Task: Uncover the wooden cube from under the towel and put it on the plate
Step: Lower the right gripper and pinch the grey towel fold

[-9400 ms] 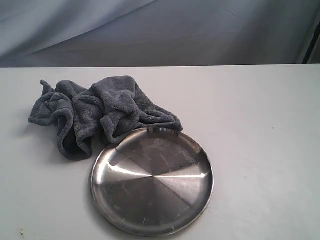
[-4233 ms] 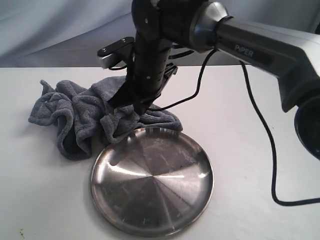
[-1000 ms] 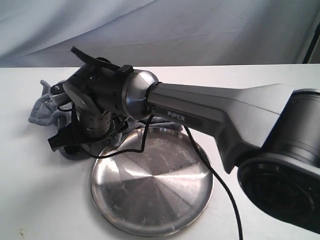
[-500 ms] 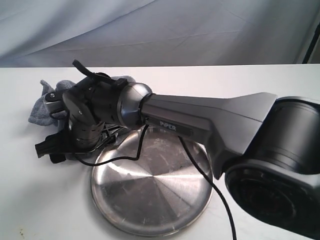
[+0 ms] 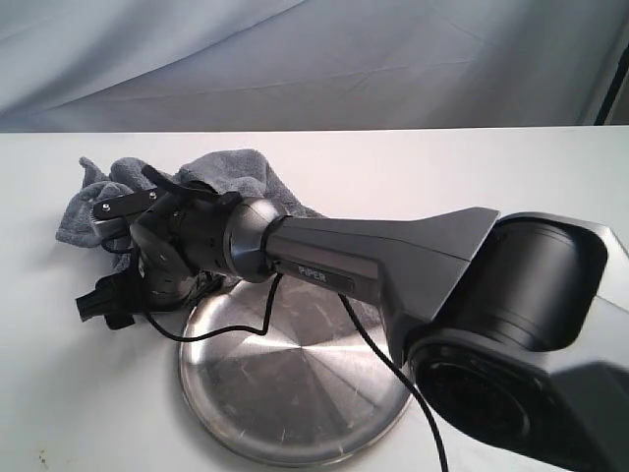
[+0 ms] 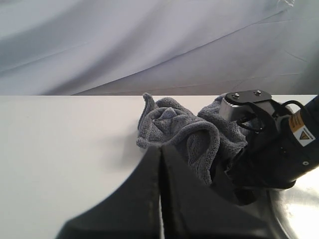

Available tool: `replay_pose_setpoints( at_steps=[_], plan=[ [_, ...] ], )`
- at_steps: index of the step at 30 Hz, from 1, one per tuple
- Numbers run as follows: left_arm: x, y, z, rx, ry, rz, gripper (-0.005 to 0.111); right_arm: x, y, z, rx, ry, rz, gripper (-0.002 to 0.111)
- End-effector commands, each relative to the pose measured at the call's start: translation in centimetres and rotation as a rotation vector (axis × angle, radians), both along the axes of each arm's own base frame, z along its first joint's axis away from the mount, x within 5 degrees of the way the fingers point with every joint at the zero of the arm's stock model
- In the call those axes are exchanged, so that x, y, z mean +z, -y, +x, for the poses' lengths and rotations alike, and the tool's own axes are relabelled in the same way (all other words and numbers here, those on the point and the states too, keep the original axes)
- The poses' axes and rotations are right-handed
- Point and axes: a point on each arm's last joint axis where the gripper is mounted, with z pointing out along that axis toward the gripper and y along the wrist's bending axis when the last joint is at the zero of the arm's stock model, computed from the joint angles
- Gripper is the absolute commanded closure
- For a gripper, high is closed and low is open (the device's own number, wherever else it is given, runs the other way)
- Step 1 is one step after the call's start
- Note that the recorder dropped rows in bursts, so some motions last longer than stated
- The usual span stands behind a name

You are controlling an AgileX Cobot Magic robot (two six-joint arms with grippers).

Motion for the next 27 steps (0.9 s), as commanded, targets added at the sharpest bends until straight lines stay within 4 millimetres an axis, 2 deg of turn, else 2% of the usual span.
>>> replay_pose_setpoints(
  at_steps=[1, 7, 9, 15, 27],
  plan=[
    [-0.1, 0.0, 0.0, 0.002, 0.005, -0.008, 0.106, -0.3, -0.3, 0.1, -0.015, 0.016, 0.033, 0.057],
    [-0.1, 0.0, 0.0, 0.003, 0.005, -0.010, 0.106, -0.1, -0.5, 0.2, -0.024, 0.026, 0.061, 0.098],
    [-0.1, 0.0, 0.0, 0.003, 0.005, -0.010, 0.106, 0.6, -0.5, 0.2, -0.026, 0.026, 0.074, 0.108],
    [-0.1, 0.0, 0.0, 0.003, 0.005, -0.010, 0.106, 4.6, -0.8, 0.1, -0.032, 0.061, 0.181, 0.108],
    [-0.1, 0.0, 0.0, 0.003, 0.005, -0.008, 0.106, 9.5, -0.3, 0.7, -0.038, 0.144, 0.310, 0.108]
  ],
)
